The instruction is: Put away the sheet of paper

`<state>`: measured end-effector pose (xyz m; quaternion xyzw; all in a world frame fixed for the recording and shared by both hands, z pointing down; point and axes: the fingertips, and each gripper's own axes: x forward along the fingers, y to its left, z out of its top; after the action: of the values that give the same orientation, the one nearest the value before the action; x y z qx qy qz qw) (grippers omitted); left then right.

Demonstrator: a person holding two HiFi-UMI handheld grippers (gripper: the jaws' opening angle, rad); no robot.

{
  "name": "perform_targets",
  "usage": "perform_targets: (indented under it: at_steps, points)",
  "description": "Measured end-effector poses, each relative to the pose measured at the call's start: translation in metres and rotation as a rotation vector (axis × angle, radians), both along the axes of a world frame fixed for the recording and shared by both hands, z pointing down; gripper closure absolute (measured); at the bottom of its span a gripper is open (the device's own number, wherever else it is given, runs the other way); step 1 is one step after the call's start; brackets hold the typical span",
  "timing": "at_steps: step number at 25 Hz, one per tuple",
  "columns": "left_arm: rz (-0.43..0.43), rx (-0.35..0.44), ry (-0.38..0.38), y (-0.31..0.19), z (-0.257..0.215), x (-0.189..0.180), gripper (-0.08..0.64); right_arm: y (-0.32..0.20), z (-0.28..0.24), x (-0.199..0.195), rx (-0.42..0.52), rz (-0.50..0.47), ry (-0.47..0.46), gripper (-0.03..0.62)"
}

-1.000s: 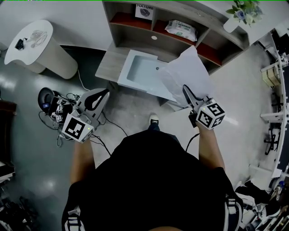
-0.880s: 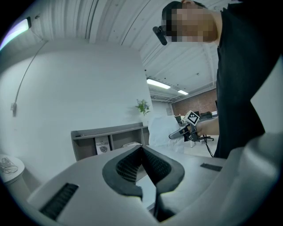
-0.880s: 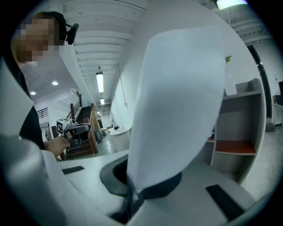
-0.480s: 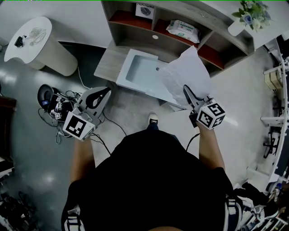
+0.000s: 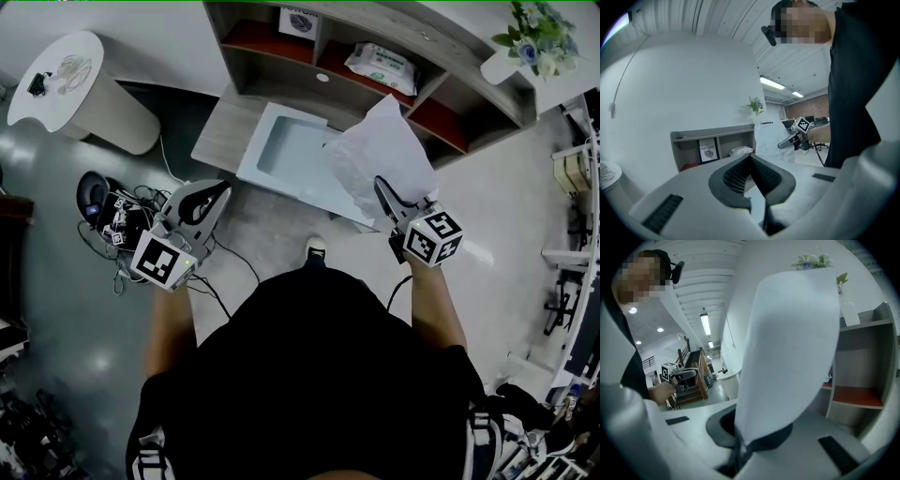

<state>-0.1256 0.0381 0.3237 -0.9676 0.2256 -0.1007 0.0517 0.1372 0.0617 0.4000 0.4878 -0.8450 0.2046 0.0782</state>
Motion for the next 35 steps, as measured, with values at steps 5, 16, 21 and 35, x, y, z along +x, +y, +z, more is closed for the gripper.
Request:
perform_targets:
  at_steps: [5, 16, 21, 35]
  points:
    - [-0.019, -0.004, -0.013, -0.014, 0.004, 0.005, 0.538, -0.02, 0.005, 0.002, -0.006, -0.031, 0.004, 0.578]
    - [-0.072, -0.001, -0.025, -0.042, -0.003, 0.019, 0.538, -0.06, 0.006, 0.012, -0.009, -0.097, -0.007, 0.578]
    - [-0.096, -0.001, -0.034, -0.053, -0.003, 0.03, 0.538, -0.079, 0.011, 0.018, -0.01, -0.138, -0.001, 0.578]
    - [-0.146, 0.002, -0.046, -0.064, 0.001, 0.072, 0.538, -0.105, 0.025, 0.037, -0.015, -0.246, -0.01, 0.578]
